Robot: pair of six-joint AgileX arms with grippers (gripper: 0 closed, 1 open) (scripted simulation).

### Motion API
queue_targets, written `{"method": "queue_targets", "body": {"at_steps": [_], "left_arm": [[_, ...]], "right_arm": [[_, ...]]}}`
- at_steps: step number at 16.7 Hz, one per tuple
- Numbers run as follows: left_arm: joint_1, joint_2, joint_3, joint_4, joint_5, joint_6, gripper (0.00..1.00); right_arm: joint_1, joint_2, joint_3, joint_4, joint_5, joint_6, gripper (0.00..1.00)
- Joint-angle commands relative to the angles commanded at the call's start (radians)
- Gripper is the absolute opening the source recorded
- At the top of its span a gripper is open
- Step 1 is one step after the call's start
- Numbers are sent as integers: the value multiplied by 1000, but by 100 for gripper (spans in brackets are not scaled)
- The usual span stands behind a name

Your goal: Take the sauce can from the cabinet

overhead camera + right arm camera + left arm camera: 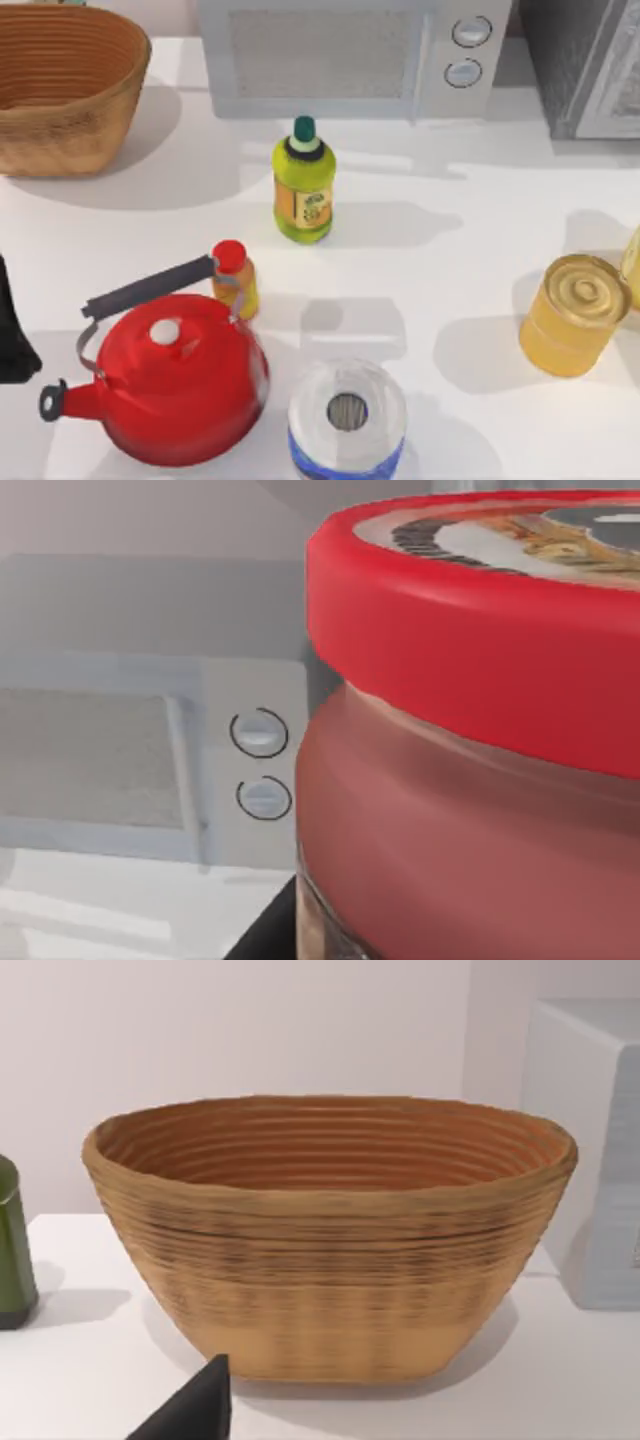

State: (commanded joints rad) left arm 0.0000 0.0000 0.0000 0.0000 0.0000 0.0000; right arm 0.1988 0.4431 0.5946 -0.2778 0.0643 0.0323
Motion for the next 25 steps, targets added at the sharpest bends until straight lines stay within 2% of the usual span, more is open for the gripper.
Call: {"method": "queue_targets", "body": {"at_steps": [5,10,18,21,25], "left_arm": [[0,0,0,0,0,0,100],[0,0,0,0,0,0,100],[0,0,0,0,0,0,100],[0,0,0,0,0,0,100],[0,0,0,0,0,0,100]], "right_arm": [[-130,-291,-401,181,-57,-19,0],[-196,-437,-587,274,-64,-32,0],[-198,-408,-577,304,-81,-29,0],[-210,-282,-515,409,-146,-27,0],[-236,27,-389,625,-285,-23,0]]}}
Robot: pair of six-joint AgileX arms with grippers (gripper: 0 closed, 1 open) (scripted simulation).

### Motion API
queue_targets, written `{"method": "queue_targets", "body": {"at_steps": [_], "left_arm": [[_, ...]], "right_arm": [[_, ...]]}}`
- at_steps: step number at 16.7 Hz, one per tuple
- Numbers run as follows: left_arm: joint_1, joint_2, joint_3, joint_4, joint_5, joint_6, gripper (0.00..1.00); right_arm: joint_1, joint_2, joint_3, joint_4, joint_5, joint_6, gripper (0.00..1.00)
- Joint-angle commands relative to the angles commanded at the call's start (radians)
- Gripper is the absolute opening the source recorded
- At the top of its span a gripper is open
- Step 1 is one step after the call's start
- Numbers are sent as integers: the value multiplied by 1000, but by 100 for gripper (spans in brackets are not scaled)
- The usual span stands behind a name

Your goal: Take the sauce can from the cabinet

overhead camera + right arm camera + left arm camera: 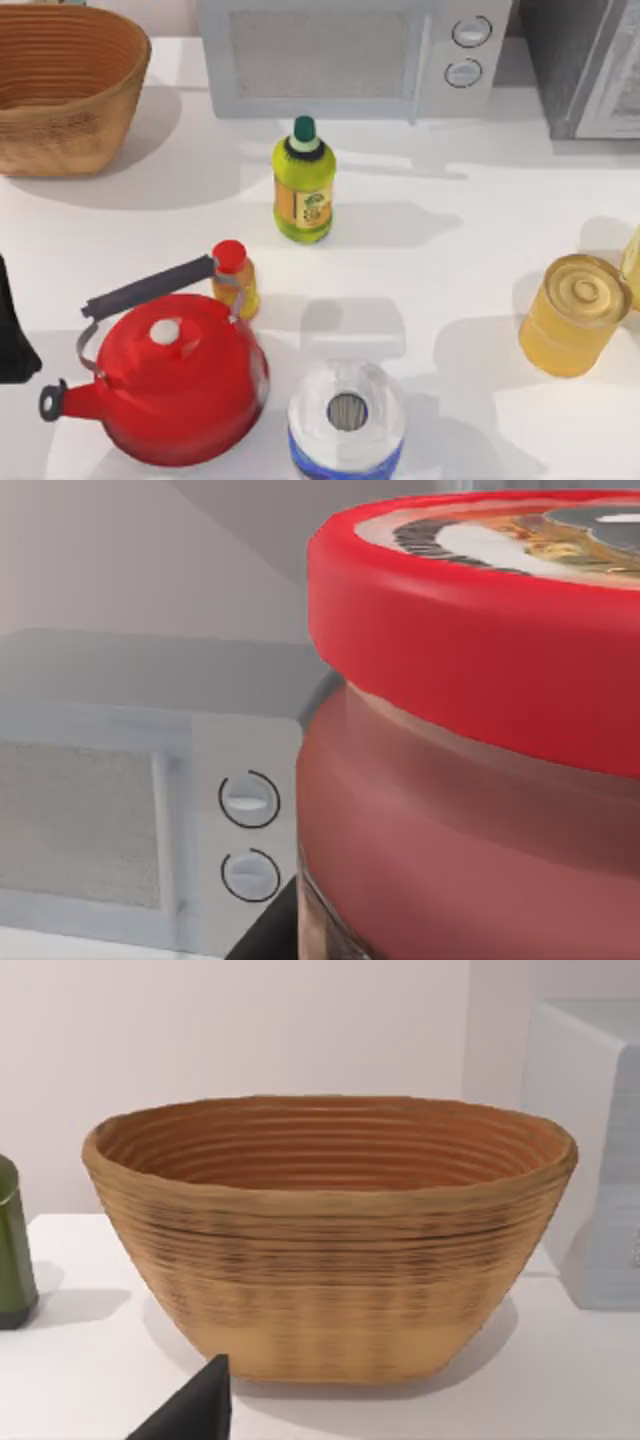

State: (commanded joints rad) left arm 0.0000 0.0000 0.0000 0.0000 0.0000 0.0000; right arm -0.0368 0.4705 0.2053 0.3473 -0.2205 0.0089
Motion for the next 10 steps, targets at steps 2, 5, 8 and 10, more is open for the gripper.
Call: {"method": "queue_targets", "body": {"at_steps": [2,5,8,10], "left_arm": [[0,0,0,0,0,0,100],[0,0,0,0,0,0,100],[0,0,0,0,0,0,100],[0,0,0,0,0,0,100]], "right_arm": [[-15,202,73,128,-84,1,0],[-40,537,190,332,-218,3,0],[-65,881,307,536,-352,6,0],[-81,1099,380,665,-435,7,0]]}}
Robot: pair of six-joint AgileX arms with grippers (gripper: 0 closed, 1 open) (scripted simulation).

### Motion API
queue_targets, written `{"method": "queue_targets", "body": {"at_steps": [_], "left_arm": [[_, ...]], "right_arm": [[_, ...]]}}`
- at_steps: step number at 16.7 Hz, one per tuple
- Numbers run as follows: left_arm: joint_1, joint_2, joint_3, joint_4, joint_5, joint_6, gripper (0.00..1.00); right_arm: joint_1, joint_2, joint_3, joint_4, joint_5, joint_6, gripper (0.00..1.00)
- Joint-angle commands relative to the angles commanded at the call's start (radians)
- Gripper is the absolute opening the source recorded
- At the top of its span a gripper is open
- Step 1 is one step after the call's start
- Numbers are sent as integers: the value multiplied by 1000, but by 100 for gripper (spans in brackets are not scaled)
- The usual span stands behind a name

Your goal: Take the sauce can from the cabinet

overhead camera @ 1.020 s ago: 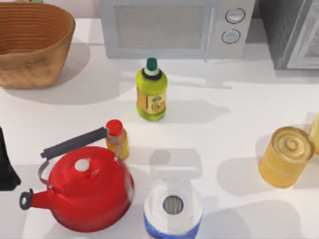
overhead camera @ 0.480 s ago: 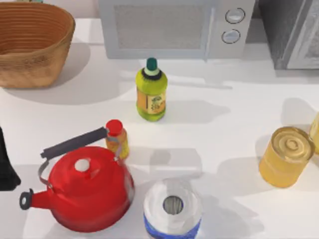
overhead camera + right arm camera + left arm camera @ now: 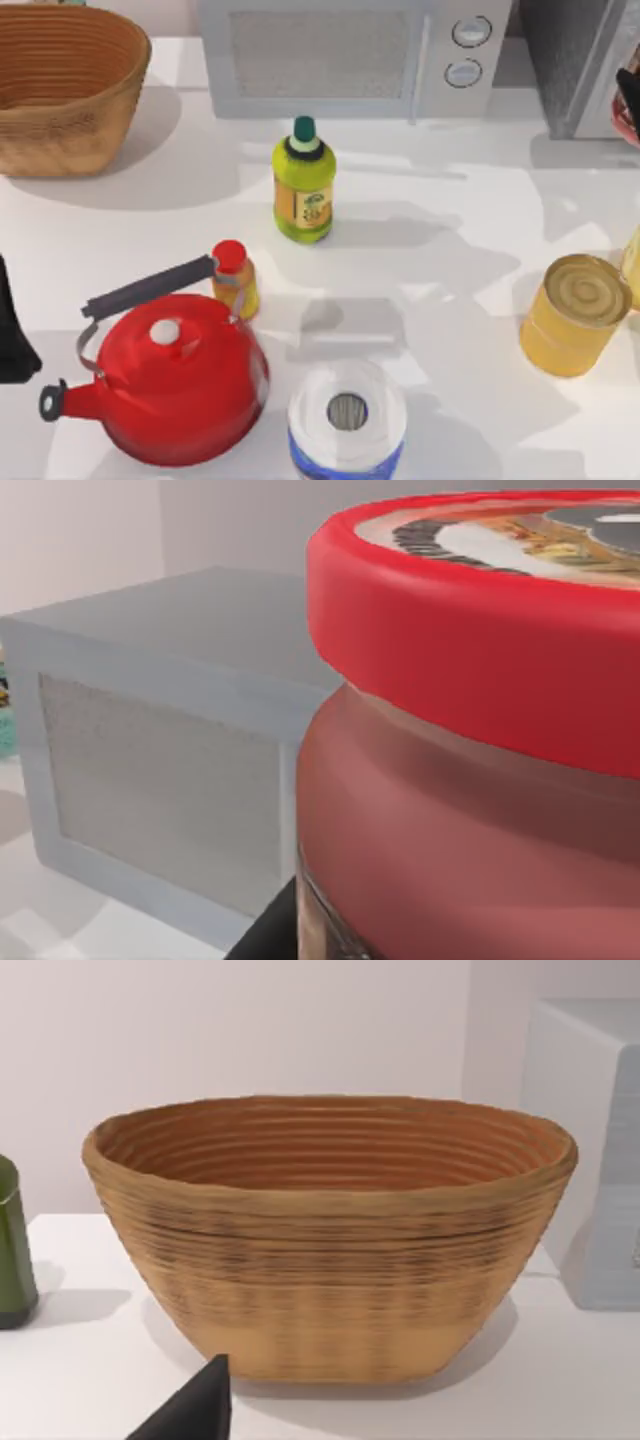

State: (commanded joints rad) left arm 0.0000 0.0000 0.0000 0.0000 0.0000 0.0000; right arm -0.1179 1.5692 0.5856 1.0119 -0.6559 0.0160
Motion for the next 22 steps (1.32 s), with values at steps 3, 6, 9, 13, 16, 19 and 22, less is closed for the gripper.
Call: {"method": "queue_targets", "body": {"at_steps": [3,6,9,13,16,19,22], "left_arm": [[0,0,0,0,0,0,100],[0,0,0,0,0,0,100],[0,0,0,0,0,0,100],[0,0,0,0,0,0,100],[0,0,0,0,0,0,100],[0,0,0,0,0,0,100],[0,0,0,0,0,0,100]], "right_arm": [[-22,285,98,170,-110,2,0],[-38,493,172,300,-193,4,0],[-49,605,216,376,-241,5,0],[-51,627,224,392,-251,5,0],[-44,622,223,390,-250,7,0],[-14,616,275,399,-244,17,0],[34,660,350,392,-217,22,0]]}}
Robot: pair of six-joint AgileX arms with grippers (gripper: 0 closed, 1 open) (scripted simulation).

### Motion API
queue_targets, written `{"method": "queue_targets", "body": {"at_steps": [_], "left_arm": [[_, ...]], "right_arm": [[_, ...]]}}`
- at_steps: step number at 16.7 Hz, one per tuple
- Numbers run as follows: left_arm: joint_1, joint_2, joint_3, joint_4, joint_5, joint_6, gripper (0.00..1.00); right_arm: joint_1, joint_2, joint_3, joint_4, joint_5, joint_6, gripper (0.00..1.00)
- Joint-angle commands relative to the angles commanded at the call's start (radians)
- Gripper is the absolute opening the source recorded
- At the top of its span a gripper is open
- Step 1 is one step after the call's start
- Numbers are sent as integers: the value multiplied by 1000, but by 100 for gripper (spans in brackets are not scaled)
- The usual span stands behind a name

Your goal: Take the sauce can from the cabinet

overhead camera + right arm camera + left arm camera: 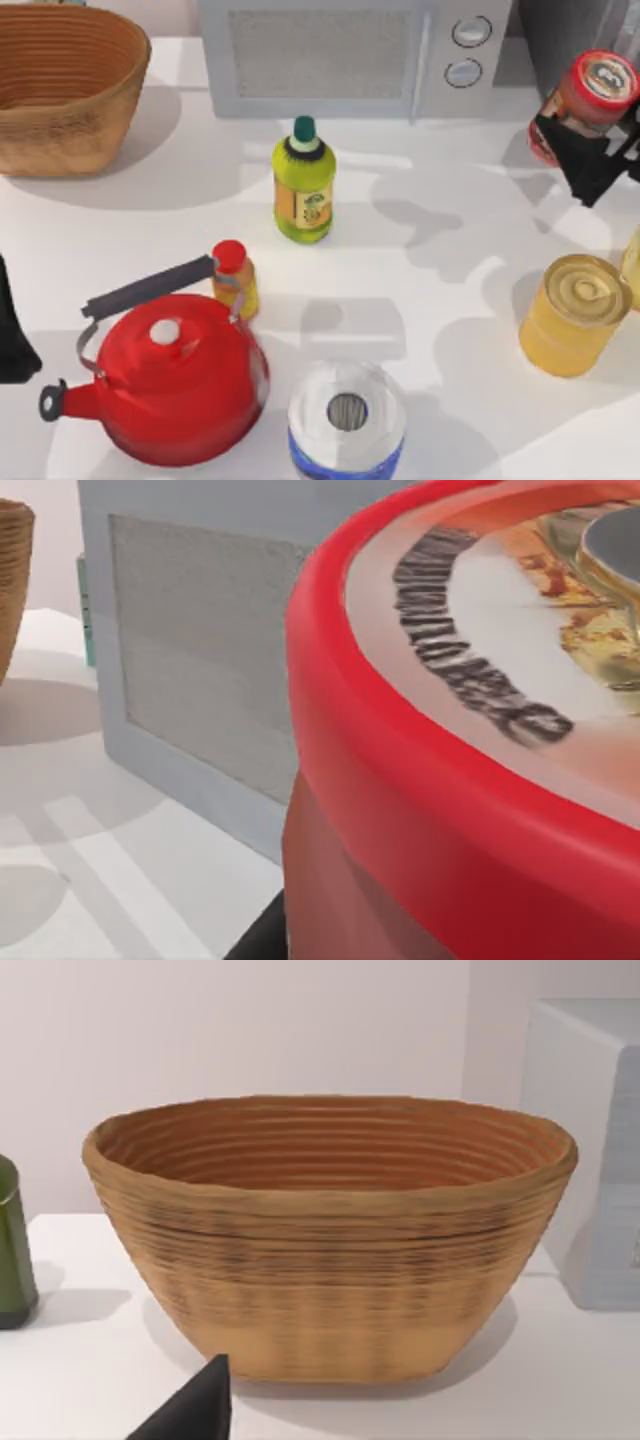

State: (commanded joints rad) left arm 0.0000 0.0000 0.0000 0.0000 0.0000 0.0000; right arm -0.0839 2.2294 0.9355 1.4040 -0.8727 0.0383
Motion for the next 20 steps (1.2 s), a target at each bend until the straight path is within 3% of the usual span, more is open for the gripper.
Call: {"method": "queue_targets", "body": {"at_steps": [5,10,20], "left_arm": [[0,0,0,0,0,0,100],[0,0,0,0,0,0,100],[0,0,0,0,0,0,100]], "right_arm": [[39,117,62,-26,80,-19,0],[37,131,62,-29,90,-23,0],[37,131,62,-29,90,-23,75]]}}
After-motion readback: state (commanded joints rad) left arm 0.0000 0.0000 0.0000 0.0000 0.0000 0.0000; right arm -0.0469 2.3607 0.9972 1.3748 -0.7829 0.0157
